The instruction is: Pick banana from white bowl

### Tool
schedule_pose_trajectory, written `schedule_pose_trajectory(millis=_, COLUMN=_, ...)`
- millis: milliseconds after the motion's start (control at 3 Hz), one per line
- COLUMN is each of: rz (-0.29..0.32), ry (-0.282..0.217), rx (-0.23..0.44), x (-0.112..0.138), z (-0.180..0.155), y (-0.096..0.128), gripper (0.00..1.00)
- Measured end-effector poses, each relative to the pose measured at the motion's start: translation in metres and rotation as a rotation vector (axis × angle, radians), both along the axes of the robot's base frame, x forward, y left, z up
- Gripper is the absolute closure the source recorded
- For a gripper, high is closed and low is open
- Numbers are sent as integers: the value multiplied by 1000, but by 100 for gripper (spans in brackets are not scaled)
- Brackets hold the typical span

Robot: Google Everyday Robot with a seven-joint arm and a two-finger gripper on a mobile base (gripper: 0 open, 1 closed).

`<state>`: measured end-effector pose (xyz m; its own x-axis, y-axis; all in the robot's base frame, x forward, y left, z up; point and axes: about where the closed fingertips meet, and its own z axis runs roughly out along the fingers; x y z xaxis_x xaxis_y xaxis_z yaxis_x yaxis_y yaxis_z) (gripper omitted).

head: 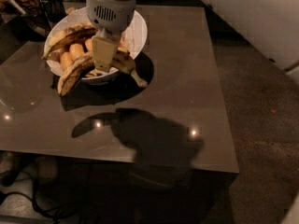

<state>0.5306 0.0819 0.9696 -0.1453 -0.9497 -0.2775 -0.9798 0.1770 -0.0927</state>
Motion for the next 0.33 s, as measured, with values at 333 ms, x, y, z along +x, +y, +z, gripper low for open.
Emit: schedule_pose_trajectory(millis=333, rz=-27, ry=8, rx=-4, x=-26, z=8, y=-13, gripper=100)
